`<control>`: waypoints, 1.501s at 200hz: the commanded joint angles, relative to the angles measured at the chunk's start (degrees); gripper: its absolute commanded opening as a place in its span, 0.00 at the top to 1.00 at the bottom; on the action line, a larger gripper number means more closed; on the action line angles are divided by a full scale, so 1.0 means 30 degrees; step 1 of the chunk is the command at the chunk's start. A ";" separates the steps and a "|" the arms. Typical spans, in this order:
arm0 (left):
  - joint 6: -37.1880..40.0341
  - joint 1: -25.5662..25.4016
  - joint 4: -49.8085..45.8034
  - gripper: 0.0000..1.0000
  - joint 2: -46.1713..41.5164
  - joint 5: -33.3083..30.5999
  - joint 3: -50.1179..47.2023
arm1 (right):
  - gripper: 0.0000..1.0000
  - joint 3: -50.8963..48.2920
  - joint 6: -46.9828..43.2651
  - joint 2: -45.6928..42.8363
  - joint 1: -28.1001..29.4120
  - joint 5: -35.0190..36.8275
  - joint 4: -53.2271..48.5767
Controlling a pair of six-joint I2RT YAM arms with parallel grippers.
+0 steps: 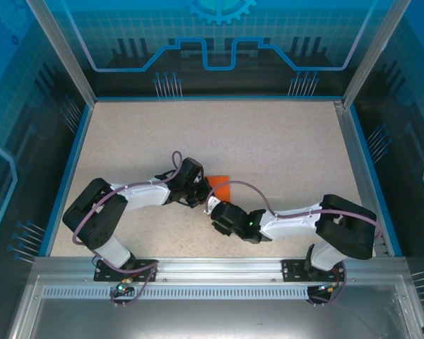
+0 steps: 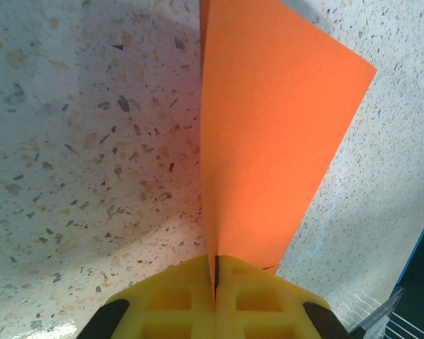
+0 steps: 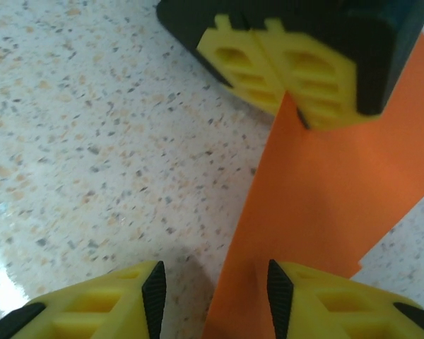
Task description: Fold a paper plane with a square sheet of paper (pick it up from the middle)
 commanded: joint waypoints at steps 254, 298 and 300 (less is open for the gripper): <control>0.0034 0.1367 -0.3433 0.48 -0.4504 -0.2533 -0.0811 | 1.00 -0.1433 0.0441 0.0304 -0.2142 -0.2658 0.5126; -0.0154 0.1491 -0.4362 0.43 -0.6684 -0.3890 -0.1468 | 1.00 -0.1613 0.0907 0.0498 -0.4193 -0.6838 0.5946; -0.0172 0.1486 -0.4383 0.43 -0.6733 -0.3916 -0.1492 | 1.00 -0.1626 0.0975 0.0503 -0.4270 -0.6963 0.5990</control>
